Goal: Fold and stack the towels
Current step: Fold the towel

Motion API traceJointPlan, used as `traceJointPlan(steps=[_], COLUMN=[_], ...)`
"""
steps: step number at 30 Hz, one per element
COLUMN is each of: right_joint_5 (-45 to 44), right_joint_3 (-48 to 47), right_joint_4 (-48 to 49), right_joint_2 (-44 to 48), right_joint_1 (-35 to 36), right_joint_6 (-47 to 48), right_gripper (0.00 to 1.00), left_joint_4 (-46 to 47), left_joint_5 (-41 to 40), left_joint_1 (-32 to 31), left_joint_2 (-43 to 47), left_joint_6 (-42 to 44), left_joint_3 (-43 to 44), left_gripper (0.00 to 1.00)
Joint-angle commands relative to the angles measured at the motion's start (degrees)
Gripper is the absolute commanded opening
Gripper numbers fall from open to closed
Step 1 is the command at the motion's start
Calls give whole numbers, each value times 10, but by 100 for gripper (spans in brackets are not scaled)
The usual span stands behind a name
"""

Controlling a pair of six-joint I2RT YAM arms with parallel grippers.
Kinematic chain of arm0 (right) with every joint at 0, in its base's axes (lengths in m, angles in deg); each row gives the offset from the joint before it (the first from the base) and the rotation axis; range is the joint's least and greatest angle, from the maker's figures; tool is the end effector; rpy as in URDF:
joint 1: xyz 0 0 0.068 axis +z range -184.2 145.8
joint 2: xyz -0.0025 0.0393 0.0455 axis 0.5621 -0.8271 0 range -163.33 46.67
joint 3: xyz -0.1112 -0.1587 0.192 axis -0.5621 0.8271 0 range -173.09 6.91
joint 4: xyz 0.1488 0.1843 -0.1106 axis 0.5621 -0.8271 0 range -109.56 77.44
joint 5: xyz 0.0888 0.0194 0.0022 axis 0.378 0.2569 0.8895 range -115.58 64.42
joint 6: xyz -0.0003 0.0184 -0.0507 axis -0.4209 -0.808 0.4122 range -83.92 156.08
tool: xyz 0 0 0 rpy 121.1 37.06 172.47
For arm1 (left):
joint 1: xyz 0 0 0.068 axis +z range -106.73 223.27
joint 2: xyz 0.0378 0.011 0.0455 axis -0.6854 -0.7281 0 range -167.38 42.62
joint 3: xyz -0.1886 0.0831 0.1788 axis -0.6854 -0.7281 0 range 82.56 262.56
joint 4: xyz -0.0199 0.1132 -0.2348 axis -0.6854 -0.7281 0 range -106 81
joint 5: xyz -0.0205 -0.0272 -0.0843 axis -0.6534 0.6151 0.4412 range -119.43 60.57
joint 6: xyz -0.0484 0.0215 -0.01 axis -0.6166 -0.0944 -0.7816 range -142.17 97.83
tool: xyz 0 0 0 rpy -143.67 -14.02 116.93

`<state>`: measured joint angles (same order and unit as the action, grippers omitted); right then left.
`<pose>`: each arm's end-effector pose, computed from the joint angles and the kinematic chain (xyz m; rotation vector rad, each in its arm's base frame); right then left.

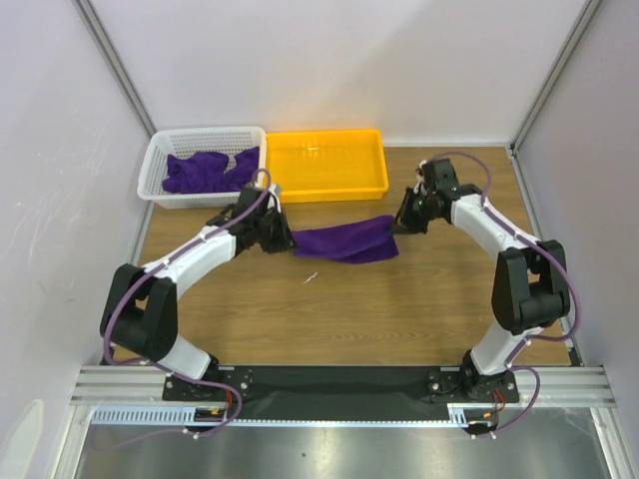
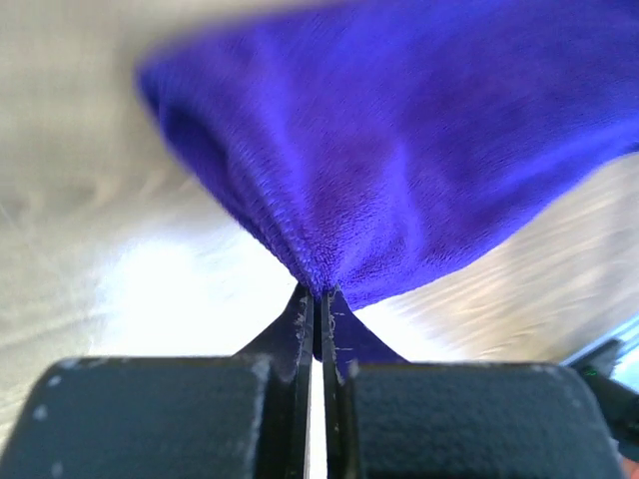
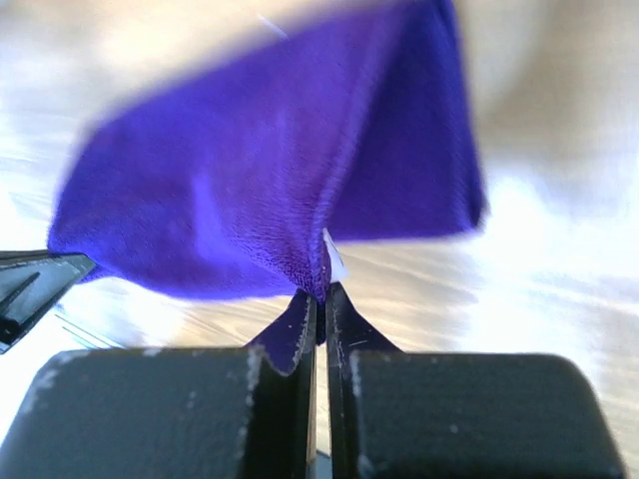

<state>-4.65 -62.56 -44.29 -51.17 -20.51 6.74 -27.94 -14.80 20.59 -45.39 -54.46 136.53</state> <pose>0.3405 0.0961 0.2184 0.2353 2.6899 0.7276 0.2852 -0.1289 0.2034 -0.1063 2.5967 -0.6968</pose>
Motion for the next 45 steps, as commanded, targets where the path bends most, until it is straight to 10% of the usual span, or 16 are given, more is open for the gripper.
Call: traceJointPlan(steps=[1, 25, 38, 45], right_joint_5=[12, 104, 93, 91], right_joint_3=[-74, -182, -61, -13], right_joint_4=[-25, 4, 26, 40], right_joint_2=[37, -101, -62, -55], right_joint_1=[-1, -44, -17, -7], right_joint_6=[17, -2, -12, -12], right_gripper=[0, 0, 0, 0], left_joint_4=[-48, -66, -9, 27], left_joint_5=[-4, 80, 78, 60], left_joint_1=[9, 76, 67, 67], left_joint_2=[35, -46, 35, 64], left_joint_6=[21, -29, -76, -98], left_joint_3=[73, 110, -107, -177], left_gripper=[0, 3, 7, 26])
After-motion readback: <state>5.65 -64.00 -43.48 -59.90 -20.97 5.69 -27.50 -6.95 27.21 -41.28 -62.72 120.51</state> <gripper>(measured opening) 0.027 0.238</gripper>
